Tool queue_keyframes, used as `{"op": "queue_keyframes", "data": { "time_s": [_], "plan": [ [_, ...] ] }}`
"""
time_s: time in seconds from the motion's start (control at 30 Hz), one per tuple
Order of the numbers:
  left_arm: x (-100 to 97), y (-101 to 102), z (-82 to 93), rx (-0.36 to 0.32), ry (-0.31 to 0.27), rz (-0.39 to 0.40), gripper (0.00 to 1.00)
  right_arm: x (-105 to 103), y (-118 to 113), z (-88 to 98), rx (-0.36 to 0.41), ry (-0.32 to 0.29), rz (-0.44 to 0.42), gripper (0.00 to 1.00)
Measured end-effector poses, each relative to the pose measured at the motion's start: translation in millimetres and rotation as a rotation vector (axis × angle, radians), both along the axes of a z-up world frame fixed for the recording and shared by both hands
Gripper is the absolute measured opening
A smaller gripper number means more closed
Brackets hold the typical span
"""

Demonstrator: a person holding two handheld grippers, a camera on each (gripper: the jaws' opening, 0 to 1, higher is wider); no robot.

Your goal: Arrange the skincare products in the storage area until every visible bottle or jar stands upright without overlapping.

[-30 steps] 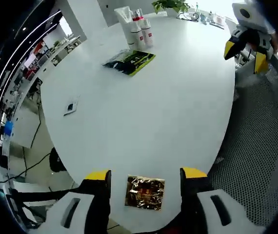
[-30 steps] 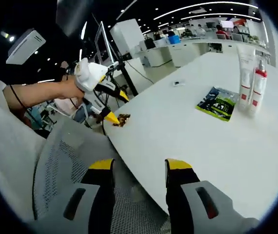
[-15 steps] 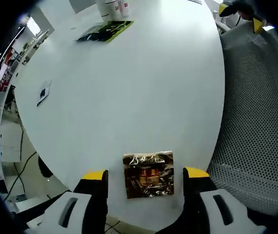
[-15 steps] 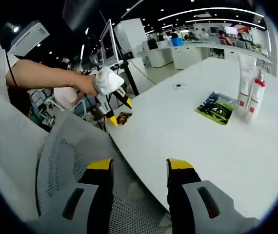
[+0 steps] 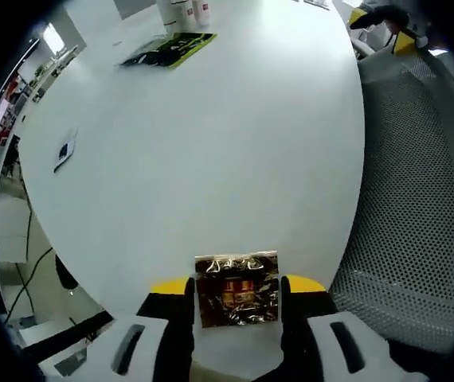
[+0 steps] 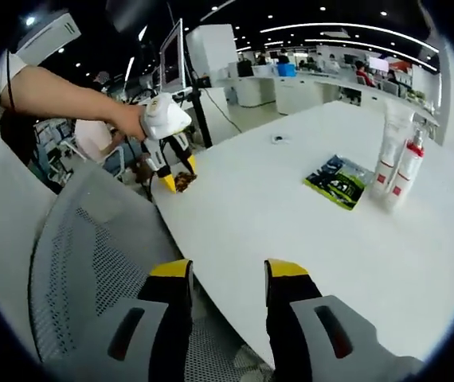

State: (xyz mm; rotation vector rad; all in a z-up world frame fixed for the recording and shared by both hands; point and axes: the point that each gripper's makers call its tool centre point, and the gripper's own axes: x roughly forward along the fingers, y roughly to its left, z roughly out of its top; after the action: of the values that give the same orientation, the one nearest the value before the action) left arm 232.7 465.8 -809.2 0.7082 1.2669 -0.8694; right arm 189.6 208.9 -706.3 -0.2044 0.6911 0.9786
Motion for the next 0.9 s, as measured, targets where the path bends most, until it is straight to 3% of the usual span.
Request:
{"op": "queue_keyframes", "data": {
  "time_s": [0.23, 0.37, 0.6, 0.63, 0.67, 0.7, 0.73, 0.83, 0.9],
  "plan": [
    [-2.6, -3, -1.6, -0.047, -0.028, 0.164, 0.39, 1, 0, -1.3, -0.01, -0.01, 0.004, 0.34],
    [4.7, -13, 6.7, -0.152, -0.041, 0.301, 0.35, -4, 2, -3.6, -0.05, -0.045, 0.037, 0.38],
    [6.3, -28, 13.3, -0.222, -0.048, 0.355, 0.31, -14, 9, -9.8, -0.097, -0.072, 0.121, 0.39],
    [6.5, -38, 16.2, -0.276, -0.046, 0.355, 0.14, -14, 9, -10.1, -0.1, -0.071, 0.126, 0.39],
    [6.0, -38, 19.8, -0.276, -0.052, 0.348, 0.03, -15, 9, -10.4, -0.101, -0.071, 0.129, 0.4],
    [11.6, -35, 21.0, -0.267, -0.095, 0.388, 0.03, -15, 9, -10.5, -0.102, -0.072, 0.13, 0.4],
    [10.9, -38, 22.8, -0.284, -0.084, 0.43, 0.01, -15, 9, -10.8, -0.102, -0.071, 0.131, 0.4],
    [11.6, -41, 21.4, -0.281, -0.096, 0.433, 0.11, -14, 8, -12.0, -0.107, -0.066, 0.128, 0.4],
    [17.7, -36, 22.3, -0.266, -0.14, 0.439, 0.2, -15, 8, -12.2, -0.108, -0.064, 0.128, 0.41]
  ]
}}
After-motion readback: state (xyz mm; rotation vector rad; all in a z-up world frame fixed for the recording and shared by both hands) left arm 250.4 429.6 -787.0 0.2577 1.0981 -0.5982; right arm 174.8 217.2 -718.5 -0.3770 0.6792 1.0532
